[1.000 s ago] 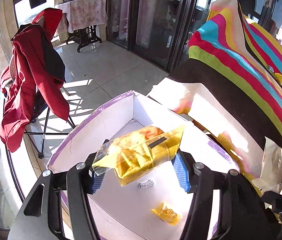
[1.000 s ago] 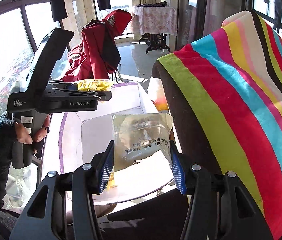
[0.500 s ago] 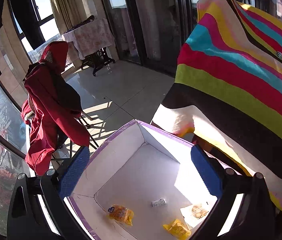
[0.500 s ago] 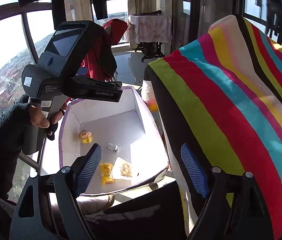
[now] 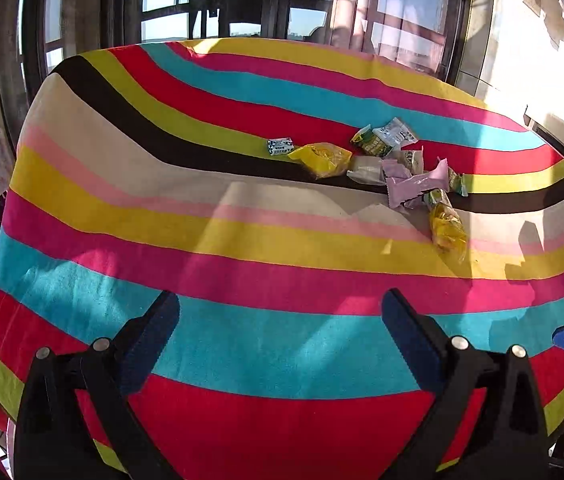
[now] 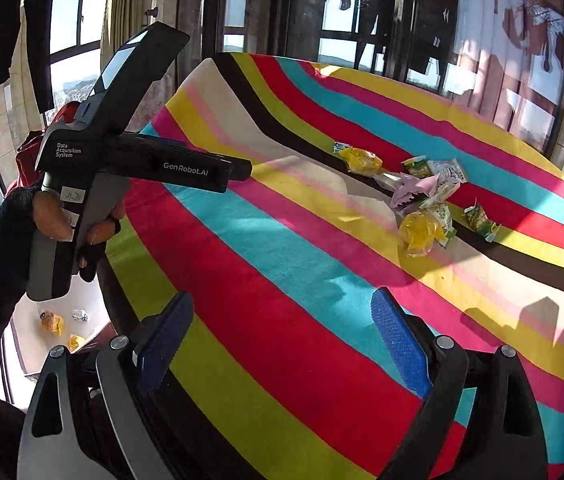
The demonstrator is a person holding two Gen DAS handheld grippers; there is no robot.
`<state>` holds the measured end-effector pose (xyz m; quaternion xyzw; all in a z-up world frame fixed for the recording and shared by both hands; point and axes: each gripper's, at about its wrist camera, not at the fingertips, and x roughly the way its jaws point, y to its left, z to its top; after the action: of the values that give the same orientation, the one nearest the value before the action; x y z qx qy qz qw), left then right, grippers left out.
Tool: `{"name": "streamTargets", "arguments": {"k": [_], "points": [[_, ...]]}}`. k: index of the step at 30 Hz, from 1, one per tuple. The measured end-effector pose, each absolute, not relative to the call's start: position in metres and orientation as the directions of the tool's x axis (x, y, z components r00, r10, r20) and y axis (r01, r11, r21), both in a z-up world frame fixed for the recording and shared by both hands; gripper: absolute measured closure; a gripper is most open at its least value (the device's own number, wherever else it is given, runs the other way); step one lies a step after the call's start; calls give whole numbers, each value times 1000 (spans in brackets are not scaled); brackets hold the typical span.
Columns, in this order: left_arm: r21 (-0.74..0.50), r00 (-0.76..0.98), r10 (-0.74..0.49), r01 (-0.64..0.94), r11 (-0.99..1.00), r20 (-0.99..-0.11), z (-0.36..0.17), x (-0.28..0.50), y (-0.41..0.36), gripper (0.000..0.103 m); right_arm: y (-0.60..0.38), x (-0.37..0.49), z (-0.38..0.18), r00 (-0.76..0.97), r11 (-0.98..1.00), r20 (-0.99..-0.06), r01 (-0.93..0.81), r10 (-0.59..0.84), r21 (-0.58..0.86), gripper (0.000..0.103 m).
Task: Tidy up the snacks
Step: 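Move both open grippers back over the snack pile, then close the right gripper on the yellow translucent snack bag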
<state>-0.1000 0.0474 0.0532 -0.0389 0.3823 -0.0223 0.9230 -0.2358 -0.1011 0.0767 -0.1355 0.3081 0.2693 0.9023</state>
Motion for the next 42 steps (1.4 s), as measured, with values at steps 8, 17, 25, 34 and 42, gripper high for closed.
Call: {"name": "streamTargets", "arguments": {"k": [8, 17, 25, 34, 42], "points": [[-126, 645, -134, 59, 990, -753, 21, -31, 5, 2, -150, -153, 73, 688, 883, -652, -465, 320, -57, 16], [-252, 632, -212, 28, 967, -745, 16, -31, 27, 2, -124, -70, 55, 589, 829, -734, -555, 338, -63, 16], [-251, 633, -214, 31, 967, -744, 17, -30, 26, 2, -104, -41, 36, 516, 783, -792, -617, 326, -80, 16], [-254, 634, -215, 30, 967, -743, 16, -30, 25, 2, -137, -81, 45, 516, 801, -771, -598, 374, -12, 59], [-241, 632, -204, 28, 970, -747, 17, -32, 24, 2, -173, -119, 46, 570, 876, -756, -481, 322, 10, 59]]}}
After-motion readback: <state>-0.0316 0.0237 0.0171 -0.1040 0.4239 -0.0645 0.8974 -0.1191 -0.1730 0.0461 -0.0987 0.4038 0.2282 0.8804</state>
